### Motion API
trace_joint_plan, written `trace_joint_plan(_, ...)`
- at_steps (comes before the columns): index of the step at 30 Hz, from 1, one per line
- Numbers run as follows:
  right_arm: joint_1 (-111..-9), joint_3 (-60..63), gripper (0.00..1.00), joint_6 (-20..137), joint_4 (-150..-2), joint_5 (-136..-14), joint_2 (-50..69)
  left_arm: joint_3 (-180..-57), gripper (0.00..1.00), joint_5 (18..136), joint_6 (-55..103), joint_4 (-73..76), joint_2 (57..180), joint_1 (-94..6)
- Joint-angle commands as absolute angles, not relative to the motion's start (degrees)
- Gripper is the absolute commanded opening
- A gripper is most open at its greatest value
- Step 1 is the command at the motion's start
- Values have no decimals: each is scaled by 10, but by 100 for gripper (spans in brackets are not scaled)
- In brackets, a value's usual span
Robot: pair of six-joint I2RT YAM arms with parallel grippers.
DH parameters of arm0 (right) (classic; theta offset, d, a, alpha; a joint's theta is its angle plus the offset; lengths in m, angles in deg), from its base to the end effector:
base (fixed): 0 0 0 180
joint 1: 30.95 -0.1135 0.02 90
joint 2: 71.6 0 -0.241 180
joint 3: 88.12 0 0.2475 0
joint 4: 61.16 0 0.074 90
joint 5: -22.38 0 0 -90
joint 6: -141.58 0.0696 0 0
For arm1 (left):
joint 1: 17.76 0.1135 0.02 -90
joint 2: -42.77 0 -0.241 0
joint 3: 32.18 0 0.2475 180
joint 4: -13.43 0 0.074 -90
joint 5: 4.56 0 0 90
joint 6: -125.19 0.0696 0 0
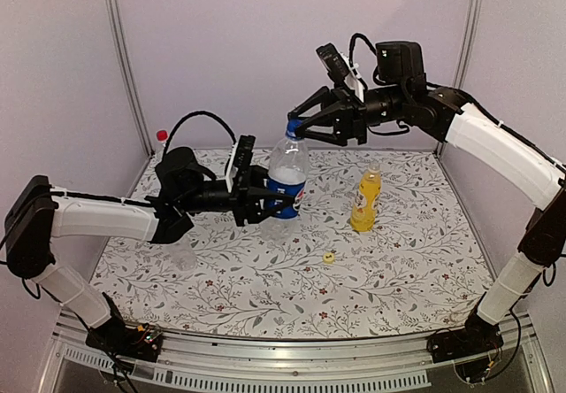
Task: Unscrew the bottle caps
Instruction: Unscrew the bottle cap from the plastic bottle.
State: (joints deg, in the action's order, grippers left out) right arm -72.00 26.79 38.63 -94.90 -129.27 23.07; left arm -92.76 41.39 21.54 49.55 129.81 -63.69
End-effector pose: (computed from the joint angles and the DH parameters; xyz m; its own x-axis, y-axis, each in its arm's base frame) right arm 0.2433 0.2931 0.4143 0.0429 -0.1037 -0.9937 -0.9723 -0.2330 -0.0177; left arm 0.2096 -0.2861 0.2647 -0.1210 -0.1189 -0.9855 0.9926 -0.0212 -0.1193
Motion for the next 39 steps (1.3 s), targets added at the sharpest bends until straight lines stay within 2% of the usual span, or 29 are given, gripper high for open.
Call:
trace_joint_plan(1, -711, 273, 51, 414, -949, -1233, 224, -927, 42, 480, 239, 482, 1276, -632)
trace_joint_plan(8, -711, 254, 80, 472, -918, -1179, 204, -928, 41, 548, 260, 447, 1268, -635)
trace_joint_plan(11, -711, 251, 85, 518, -892, -1131, 192, -924, 41, 593, 268, 438, 1263, -639)
trace_joint_plan(16, -722, 257, 84, 652, -869, -967, 186, -911, 42, 667, 283, 436, 1253, -650)
trace_joint_plan(20, -751, 261, 84, 668, -877, -860, 185, -904, 42, 713, 288, 434, 1246, -657)
trace_joint_plan(39, -801, 319, 73, 664, -914, -837, 262, -904, 43, 747, 308, 426, 1242, -666)
